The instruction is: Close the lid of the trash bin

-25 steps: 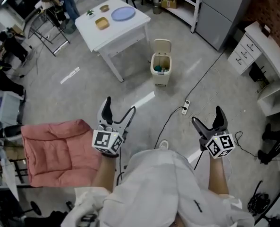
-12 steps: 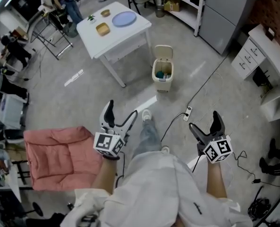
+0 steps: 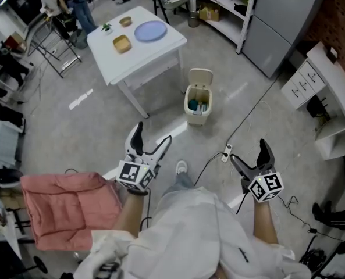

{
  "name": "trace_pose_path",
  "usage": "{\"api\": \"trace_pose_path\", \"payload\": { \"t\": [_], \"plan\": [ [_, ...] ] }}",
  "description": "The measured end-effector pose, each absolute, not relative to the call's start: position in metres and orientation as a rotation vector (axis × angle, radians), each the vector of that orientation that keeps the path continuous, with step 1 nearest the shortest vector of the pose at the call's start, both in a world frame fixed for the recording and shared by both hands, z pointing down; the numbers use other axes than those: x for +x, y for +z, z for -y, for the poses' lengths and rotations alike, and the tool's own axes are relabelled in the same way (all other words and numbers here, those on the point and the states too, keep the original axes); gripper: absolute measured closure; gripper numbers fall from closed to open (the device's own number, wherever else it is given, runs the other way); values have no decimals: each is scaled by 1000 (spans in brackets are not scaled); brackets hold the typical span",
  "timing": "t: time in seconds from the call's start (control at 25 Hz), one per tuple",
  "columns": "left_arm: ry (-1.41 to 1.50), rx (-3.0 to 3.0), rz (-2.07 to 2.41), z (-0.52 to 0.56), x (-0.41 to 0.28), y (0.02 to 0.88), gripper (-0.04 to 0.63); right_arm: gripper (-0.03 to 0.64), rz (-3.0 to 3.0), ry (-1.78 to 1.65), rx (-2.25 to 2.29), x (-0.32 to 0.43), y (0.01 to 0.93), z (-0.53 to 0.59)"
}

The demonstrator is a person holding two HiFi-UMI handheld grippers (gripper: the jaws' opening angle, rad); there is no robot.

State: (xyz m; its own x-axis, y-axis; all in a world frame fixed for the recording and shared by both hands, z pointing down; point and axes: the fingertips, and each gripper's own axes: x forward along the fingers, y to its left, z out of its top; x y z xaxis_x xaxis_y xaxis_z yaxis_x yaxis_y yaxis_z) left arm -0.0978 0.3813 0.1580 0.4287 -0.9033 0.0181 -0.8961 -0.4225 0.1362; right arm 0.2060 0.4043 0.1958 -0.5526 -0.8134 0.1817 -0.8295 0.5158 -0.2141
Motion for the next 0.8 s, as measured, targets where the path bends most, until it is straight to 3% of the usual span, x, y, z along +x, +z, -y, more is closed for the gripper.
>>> {"api": "trace_pose_path", "payload": {
  "t": [0.4,0.8],
  "plan": [
    [-34,2613,1483,-232,-148,173,153,31,2686,379,1443,136,186,-265],
    [-17,2596,1387,-143,-160,209,153,31,2616,401,1444,109,199,-198]
  ]
}}
